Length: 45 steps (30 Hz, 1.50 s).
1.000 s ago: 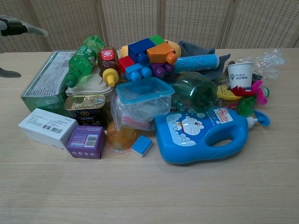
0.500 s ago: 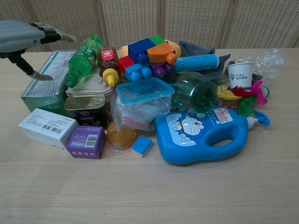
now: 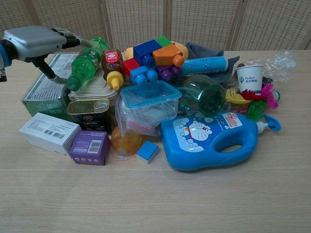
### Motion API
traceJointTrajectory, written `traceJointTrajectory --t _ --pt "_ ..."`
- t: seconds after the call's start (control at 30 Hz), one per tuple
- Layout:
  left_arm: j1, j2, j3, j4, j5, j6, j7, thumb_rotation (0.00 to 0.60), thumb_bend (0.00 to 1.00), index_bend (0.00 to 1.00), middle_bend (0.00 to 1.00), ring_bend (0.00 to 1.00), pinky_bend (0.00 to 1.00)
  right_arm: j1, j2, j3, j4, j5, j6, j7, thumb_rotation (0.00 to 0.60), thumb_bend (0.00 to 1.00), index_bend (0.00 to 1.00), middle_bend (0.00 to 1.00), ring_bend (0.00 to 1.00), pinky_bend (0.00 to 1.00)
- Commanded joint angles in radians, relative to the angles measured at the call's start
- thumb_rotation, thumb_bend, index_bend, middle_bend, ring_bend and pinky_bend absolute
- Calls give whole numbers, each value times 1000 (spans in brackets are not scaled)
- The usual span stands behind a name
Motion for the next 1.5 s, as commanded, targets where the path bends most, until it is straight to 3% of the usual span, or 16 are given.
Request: traceJointTrajectory --t 0.03,0.23,0.43,0.53,0.7,0.77,0.9,1.17,1.5 --pt "-21 -35 3 50 -9 -21 -10 454 254 0 0 0 0 -2 0 1 1 1 1 1 494 420 29 0 0 0" --pt "-50 -85 7 114 -20 -48 -29 479 253 0 0 0 0 -7 1 2 4 -2 4 8 493 422 29 0 0 0" --pt "-59 -109 23 141 -4 -27 -33 564 253 7 1 0 0 -11 1 4 6 -9 11 13 492 419 30 0 0 0" --pt "-60 -113 32 144 1 -21 -38 597 254 81 49 0 0 -11 1 5 6 -10 9 13 492 421 30 0 0 0" --pt "-61 -123 47 165 7 -16 -17 600 259 127 80 2 0 -9 -1 7 5 -12 6 11 496 420 30 0 0 0" --pt "-60 -127 52 176 10 -7 -4 600 295 168 122 47 8 -9 -1 8 5 -13 5 10 493 419 31 0 0 0" --pt "-50 -132 48 190 6 24 -3 600 401 288 261 265 197 -11 -1 9 5 -11 5 10 495 421 32 0 0 0" --pt "-33 -142 51 232 15 98 -9 600 559 493 469 497 485 -11 -4 10 7 -14 4 12 496 418 34 1 0 0" --pt "-27 -171 24 283 15 205 -83 600 582 554 534 588 594 -14 -6 12 8 -13 4 12 492 419 35 4 0 0"
